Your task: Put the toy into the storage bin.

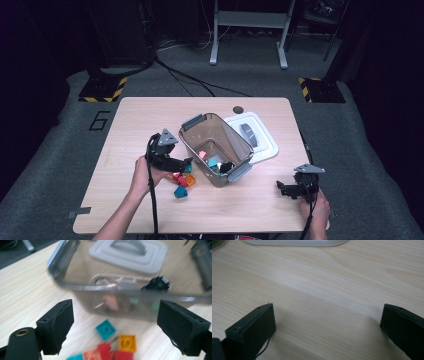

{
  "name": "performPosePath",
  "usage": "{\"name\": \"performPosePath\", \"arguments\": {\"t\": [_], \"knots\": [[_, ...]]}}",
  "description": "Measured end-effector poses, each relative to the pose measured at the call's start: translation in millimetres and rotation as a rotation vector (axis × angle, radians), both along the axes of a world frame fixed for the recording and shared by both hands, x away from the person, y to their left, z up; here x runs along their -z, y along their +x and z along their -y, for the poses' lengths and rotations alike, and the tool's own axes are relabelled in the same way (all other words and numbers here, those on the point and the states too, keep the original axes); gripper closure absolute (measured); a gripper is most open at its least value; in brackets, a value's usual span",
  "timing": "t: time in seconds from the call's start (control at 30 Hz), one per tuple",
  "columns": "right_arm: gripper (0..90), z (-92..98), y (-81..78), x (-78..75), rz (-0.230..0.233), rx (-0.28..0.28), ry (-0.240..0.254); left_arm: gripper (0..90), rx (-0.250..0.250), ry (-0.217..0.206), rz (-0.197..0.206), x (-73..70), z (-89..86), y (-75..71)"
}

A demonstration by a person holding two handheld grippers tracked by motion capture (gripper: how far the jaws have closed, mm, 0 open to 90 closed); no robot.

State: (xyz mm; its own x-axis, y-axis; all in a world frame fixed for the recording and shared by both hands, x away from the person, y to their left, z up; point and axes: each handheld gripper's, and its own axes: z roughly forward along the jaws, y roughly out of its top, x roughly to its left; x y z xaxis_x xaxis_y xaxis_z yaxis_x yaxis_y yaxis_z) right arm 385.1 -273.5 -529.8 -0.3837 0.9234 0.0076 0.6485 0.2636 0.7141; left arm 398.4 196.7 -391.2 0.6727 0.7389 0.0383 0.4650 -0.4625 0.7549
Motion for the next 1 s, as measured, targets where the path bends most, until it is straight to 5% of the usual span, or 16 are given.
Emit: {"name": "performPosePath", "arguments": {"t": [0.43, 0.6, 1.0], "knots": [[0.0, -0.1, 0.0, 0.0, 0.0, 0.001, 0.001, 7.4, -0.095, 0.024, -0.026, 41.1, -44.2, -1.9], [0.0, 0.0, 0.0, 0.0, 0.0, 0.0, 0.0, 9.4, -0.11, 0.043, -0.073, 57.6, -54.1, 2.8], [0.0, -0.7, 0.3, 0.2, 0.005, 0.013, 0.002, 12.8, -0.192, 0.137, -0.076, 91.2, -45.5, 20.2]]}}
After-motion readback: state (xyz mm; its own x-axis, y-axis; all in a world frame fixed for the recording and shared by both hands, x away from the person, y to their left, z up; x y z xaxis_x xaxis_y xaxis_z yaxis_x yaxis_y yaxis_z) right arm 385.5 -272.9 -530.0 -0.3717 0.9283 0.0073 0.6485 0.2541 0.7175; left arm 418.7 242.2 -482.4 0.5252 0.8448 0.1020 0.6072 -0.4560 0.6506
